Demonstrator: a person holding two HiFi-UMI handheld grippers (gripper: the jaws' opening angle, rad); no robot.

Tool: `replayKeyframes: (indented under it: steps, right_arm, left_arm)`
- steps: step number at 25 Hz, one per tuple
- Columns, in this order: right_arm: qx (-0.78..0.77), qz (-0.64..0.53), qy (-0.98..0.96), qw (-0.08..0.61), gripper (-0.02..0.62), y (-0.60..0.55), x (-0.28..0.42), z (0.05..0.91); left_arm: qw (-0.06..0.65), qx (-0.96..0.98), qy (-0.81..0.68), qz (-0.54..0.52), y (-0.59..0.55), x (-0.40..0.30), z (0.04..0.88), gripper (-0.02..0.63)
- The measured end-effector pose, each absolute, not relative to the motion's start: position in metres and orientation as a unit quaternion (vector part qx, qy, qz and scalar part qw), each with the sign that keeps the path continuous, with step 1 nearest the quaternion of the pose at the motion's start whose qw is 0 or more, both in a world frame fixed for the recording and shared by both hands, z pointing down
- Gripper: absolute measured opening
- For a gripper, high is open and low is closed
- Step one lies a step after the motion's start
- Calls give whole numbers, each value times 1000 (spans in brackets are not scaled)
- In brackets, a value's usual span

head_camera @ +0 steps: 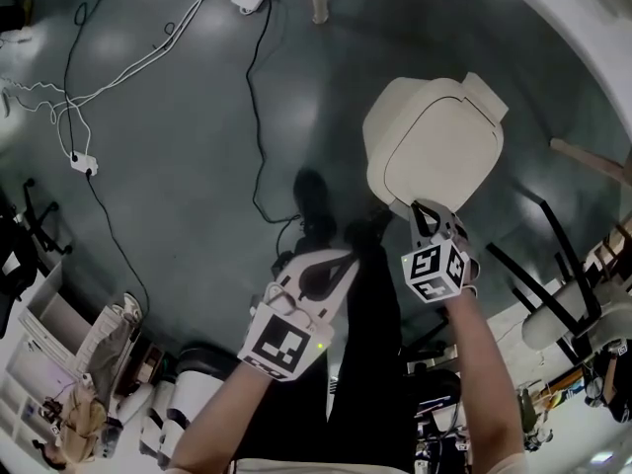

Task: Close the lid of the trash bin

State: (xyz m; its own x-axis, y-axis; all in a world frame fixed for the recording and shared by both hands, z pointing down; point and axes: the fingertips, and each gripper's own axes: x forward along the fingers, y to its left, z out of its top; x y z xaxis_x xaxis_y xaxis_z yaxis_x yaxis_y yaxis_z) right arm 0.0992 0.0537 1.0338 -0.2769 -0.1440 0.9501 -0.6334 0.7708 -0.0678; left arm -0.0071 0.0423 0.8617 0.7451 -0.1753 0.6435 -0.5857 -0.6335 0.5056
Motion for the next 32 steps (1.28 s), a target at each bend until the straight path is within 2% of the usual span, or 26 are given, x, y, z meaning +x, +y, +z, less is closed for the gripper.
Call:
replayKeyframes:
  steps: [6,11,26,32]
  right_arm:
    - [263,238,-764,540,25,53,93,1023]
    - [298,239,-766,516,18,35,93,966]
    - [449,275,-756,390,12,17,77,704]
    - [488,296,-750,334,12,23,71,593]
  left_arm:
    - [365,861,-220,276,40,-15,854,14]
    - [349,872,-211,270,30,-12,814,14]
    - [271,913,-179,246,11,-37,606,14]
    - [286,919,-184,198,6,-46,511,14]
